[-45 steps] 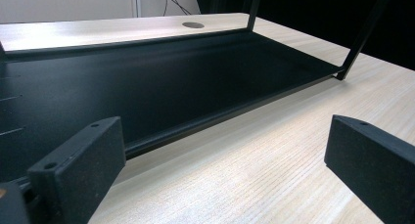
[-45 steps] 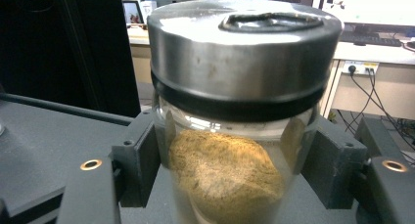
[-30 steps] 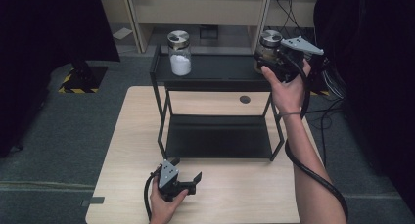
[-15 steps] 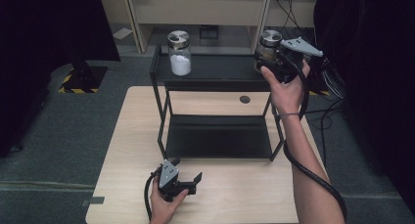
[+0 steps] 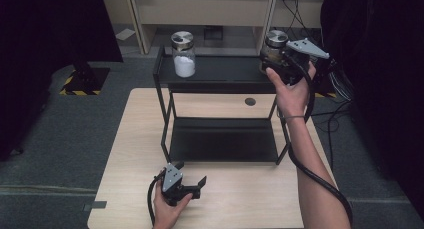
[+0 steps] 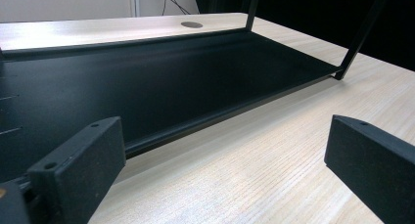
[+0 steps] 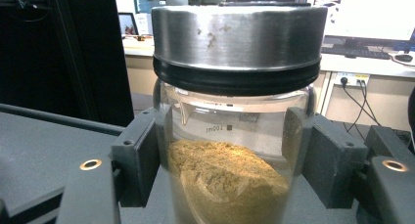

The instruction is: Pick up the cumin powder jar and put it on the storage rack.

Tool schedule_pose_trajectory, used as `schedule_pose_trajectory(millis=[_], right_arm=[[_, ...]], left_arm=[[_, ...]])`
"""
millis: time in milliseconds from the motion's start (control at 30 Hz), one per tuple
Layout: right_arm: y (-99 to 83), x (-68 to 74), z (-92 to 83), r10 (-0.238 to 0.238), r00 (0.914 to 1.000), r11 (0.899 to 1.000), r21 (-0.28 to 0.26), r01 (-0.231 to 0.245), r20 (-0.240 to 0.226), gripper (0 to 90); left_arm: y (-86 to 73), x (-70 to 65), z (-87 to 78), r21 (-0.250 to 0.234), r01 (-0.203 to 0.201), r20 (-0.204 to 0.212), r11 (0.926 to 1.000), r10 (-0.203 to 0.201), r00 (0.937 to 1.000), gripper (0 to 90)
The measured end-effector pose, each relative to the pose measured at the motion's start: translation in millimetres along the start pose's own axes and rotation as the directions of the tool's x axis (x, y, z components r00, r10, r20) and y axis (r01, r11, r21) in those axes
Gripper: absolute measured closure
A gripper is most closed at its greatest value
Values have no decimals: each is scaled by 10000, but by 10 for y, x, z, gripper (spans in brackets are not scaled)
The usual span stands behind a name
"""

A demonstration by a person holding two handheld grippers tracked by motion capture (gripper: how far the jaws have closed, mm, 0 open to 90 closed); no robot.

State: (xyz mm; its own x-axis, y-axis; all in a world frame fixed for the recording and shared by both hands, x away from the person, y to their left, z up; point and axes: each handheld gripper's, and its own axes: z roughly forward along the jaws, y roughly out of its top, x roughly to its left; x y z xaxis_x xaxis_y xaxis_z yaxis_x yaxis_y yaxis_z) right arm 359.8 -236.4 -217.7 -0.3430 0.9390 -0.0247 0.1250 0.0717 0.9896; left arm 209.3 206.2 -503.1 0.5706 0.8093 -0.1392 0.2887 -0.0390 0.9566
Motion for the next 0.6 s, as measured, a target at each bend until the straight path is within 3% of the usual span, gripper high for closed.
schedule_pose_trajectory(millis=[600], right_arm=[[-15, 5, 8, 24, 10000, 10000, -54, -24, 14, 313]], left_arm=[[-3, 10, -1, -16, 107, 14, 9999, -107, 9999, 9]])
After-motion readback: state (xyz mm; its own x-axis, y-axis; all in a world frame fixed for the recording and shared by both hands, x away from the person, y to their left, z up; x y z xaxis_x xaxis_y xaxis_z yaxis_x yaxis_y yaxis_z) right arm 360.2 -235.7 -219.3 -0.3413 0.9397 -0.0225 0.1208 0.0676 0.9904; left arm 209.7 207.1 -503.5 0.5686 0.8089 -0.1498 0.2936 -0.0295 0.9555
